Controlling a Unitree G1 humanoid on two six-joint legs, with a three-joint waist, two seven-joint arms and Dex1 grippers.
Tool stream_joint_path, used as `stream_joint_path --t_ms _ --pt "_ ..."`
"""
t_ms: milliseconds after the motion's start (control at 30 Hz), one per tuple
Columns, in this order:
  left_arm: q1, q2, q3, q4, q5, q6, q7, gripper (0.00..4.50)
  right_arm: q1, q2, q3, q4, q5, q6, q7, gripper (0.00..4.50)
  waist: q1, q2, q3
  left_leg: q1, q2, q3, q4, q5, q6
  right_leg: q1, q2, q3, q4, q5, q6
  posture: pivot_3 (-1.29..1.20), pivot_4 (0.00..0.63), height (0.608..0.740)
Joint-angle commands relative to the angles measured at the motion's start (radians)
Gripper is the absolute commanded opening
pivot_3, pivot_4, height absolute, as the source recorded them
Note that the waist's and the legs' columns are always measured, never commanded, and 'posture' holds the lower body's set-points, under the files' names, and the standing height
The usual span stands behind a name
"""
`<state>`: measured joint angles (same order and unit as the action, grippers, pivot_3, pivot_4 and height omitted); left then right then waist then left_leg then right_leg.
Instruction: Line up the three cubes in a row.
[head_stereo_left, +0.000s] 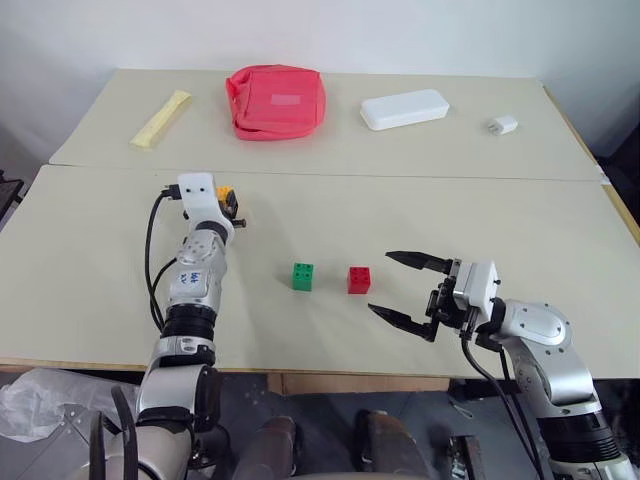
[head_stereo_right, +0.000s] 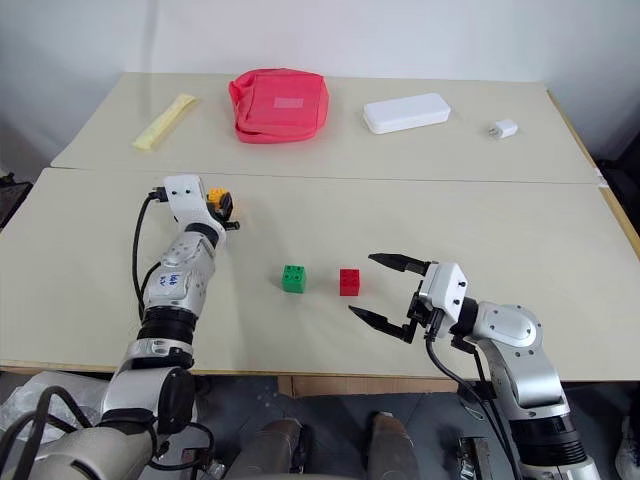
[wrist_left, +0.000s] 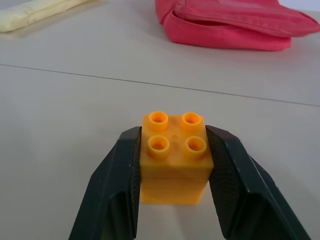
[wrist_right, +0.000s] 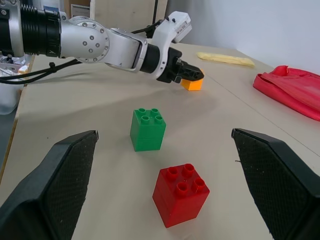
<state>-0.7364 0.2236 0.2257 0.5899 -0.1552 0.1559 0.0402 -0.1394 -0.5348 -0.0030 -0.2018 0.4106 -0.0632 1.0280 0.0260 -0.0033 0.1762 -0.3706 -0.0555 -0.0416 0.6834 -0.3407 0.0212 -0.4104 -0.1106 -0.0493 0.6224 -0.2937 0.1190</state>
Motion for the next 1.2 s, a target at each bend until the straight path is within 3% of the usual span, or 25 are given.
stream_joint_path --t_ms 33,233,333,400,500,833,1200 --pt "0.043 0.075 0.018 -0.070 -0.059 -0.001 -0.176 1.49 0.004 -0.009 -0.009 -0.033 0.010 -0.009 0.001 4.50 -0.003 0.000 0.000 0.000 0.000 0.000 0.000 0.000 0.000 0.000 0.000 0.000 0.000 0.000 0.000 0.00 0.150 0.740" --pt "0.108 0.301 0.053 -0.165 -0.267 0.049 -0.735 1.49 0.017 -0.024 -0.031 -0.026 0.010 -0.017 0.000 4.50 -0.012 0.000 0.000 0.000 0.003 0.000 0.000 0.000 -0.001 -0.001 -0.001 0.000 -0.001 0.000 0.000 0.00 0.150 0.740" --pt "0.155 0.471 0.044 -0.196 -0.411 0.117 -1.222 1.49 0.036 -0.028 -0.035 -0.033 0.010 -0.021 0.000 4.50 -0.014 0.000 0.000 0.000 0.003 0.000 0.000 0.000 -0.001 0.000 -0.002 0.000 -0.001 0.000 -0.001 0.00 0.150 0.740" --pt "0.159 0.554 -0.028 -0.153 -0.358 0.070 -1.390 1.49 0.042 -0.030 -0.036 -0.033 0.010 -0.024 0.000 4.50 -0.016 0.001 0.000 0.000 0.002 -0.001 -0.001 0.000 0.000 0.001 -0.002 0.000 -0.001 -0.001 -0.001 0.00 0.150 0.740" --pt "0.126 0.576 -0.112 -0.067 -0.254 -0.068 -1.486 1.49 0.040 -0.028 -0.031 -0.027 0.007 -0.029 -0.003 4.50 -0.006 0.002 0.000 0.001 0.000 -0.001 -0.001 0.000 0.001 0.002 -0.002 0.000 -0.002 -0.001 -0.002 0.00 0.150 0.740" --pt "-0.047 0.449 -0.216 0.301 -0.100 -0.518 -1.618 1.49 0.063 -0.035 -0.039 -0.040 0.003 -0.038 -0.015 4.50 -0.008 0.001 0.001 -0.001 -0.001 0.000 -0.001 0.000 0.003 0.000 0.000 -0.001 0.001 0.000 -0.001 0.00 0.150 0.740" --pt "-0.111 0.436 -0.320 0.401 -0.119 -0.525 -1.655 1.49 0.123 -0.051 -0.064 -0.077 0.001 -0.038 -0.036 4.50 -0.008 0.001 0.001 -0.001 -0.001 0.000 0.000 0.000 0.004 -0.001 0.000 0.000 0.002 0.000 -0.001 0.00 0.150 0.740"
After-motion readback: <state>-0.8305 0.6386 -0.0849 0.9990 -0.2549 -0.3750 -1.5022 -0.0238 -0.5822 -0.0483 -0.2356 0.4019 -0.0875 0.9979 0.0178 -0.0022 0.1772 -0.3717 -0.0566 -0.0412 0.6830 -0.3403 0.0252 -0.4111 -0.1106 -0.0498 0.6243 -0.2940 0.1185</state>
